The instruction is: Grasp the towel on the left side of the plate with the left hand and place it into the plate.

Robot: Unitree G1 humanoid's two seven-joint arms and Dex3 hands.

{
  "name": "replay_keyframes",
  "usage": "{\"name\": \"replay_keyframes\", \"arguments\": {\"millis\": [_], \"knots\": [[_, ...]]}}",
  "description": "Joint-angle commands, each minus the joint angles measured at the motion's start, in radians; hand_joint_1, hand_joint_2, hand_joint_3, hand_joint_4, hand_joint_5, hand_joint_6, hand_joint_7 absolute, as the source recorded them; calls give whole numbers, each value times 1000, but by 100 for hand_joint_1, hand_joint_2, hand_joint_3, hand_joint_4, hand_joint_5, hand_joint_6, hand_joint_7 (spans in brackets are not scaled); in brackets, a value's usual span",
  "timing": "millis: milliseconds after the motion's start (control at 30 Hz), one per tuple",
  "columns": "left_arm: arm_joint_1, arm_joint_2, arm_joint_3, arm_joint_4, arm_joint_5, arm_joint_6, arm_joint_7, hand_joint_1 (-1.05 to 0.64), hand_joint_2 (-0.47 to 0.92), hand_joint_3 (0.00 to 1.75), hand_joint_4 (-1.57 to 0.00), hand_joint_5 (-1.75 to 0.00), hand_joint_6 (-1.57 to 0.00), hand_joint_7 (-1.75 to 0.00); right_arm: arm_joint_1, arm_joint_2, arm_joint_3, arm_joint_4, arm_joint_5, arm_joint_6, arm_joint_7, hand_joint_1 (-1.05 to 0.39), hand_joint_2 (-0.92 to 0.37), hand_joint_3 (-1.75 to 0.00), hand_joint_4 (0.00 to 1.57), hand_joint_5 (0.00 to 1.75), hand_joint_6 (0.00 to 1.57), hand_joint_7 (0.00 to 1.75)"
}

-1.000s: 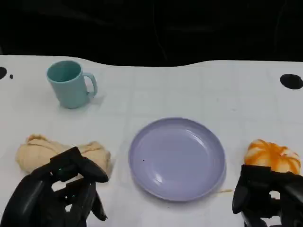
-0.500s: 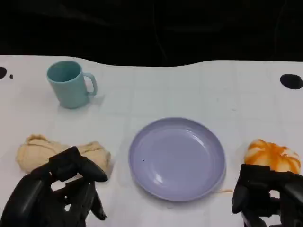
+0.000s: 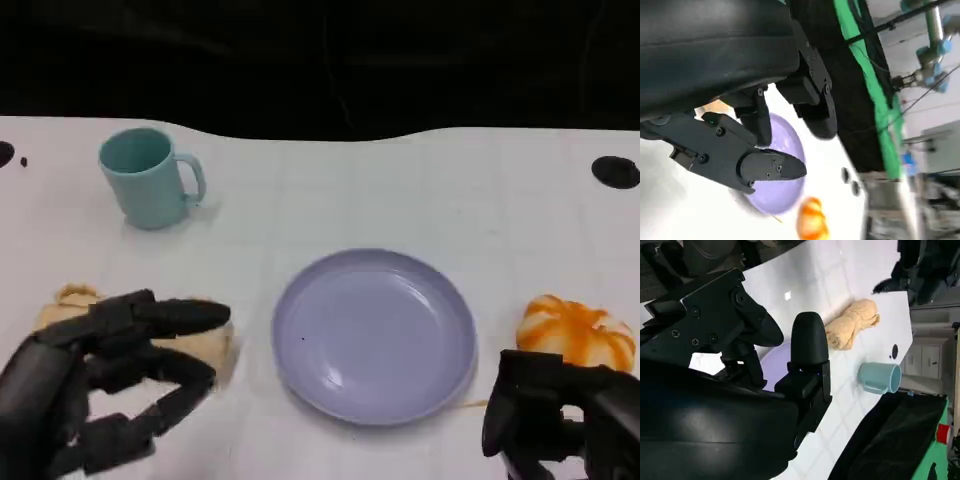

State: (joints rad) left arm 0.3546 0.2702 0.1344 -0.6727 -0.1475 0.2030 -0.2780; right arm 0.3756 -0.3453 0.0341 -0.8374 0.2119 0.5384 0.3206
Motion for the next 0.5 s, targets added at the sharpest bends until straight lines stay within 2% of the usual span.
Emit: {"name": "replay_keyframes", "arguments": {"millis": [33,167,267,367,500], "knots": [[-48,117,-1,-33,150,42,-5,-43,92,17,-40,-50,-55,-4,4,-10,-6,-7,-3,-7,-1,-6,-53,-120,71,175,63,154],[-105,230,-59,-23,339,61,-30,-47,92,11,-26,-38,-40,0,7,-12,-10,-7,0,-9,3,-6,-53,-120,71,175,63,153],[-157,298,-135,10,555,48,-19,-55,92,8,-24,-34,-34,0,9,-9,-14,-9,9,-1,3,-6,-54,-120,71,175,63,153],[-209,332,-208,60,730,30,-19,-59,92,6,-23,-31,-31,0,10,-8,-13,-13,12,7,1,-6,-54,-120,71,175,63,153],[-280,331,-286,126,884,59,-62,-60,91,4,-21,-29,-27,0,15,-9,-9,-17,5,2,-2,-6,-53,-120,71,175,63,153]]}}
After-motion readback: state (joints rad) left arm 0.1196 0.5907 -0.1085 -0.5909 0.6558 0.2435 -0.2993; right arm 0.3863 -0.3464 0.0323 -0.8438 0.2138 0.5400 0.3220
